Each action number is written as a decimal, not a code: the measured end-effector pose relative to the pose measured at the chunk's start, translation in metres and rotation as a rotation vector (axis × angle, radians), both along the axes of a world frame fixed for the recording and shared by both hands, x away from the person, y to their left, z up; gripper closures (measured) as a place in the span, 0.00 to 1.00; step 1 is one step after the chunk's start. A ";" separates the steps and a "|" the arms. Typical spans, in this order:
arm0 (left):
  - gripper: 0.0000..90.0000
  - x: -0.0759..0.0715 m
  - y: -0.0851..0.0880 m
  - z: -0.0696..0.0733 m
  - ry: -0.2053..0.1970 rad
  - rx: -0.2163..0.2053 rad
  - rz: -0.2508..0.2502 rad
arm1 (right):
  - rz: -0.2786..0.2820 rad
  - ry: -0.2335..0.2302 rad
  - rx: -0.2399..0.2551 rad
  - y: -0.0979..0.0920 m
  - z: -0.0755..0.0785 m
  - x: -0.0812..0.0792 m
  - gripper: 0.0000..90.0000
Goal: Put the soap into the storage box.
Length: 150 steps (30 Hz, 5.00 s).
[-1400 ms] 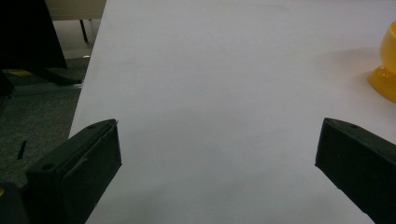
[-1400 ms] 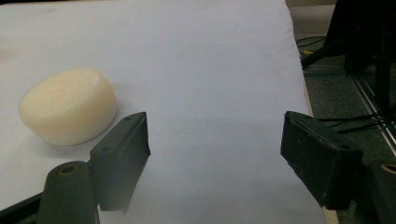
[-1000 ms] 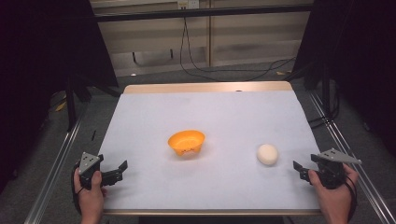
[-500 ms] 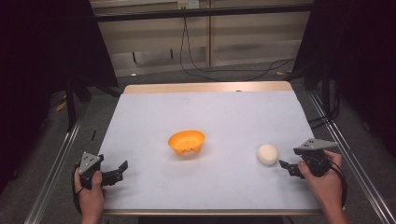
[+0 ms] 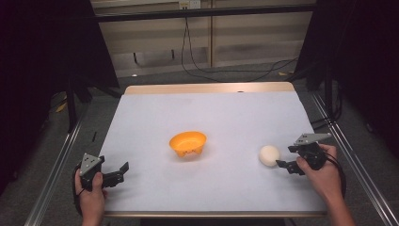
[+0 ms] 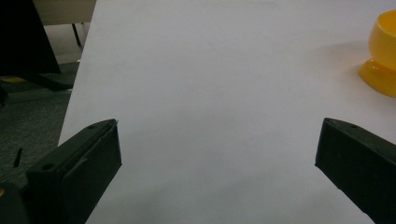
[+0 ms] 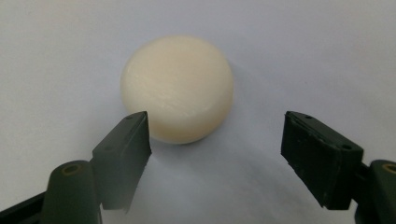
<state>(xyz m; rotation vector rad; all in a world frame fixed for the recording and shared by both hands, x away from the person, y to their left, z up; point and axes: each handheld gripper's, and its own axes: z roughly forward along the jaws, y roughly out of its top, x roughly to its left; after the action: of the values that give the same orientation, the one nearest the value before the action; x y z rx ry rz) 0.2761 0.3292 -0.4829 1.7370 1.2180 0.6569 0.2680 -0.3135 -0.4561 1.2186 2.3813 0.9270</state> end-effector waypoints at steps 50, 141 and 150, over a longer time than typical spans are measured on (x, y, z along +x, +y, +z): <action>0.00 0.000 -0.001 0.000 -0.001 0.019 -0.015 | 0.151 0.208 -0.093 0.039 -0.006 0.043 0.25; 0.00 -0.001 -0.001 0.000 -0.010 0.010 -0.030 | 0.292 0.174 -0.147 0.115 0.023 0.082 0.27; 0.00 -0.001 -0.002 0.000 -0.009 0.021 -0.031 | 0.304 0.165 -0.150 0.124 0.027 0.086 0.27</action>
<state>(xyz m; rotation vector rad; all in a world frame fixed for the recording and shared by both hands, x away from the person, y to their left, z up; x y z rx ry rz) 0.2749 0.3275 -0.4829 1.7651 1.1797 0.6605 0.3544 -0.1898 -0.4291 0.9256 2.7660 0.7366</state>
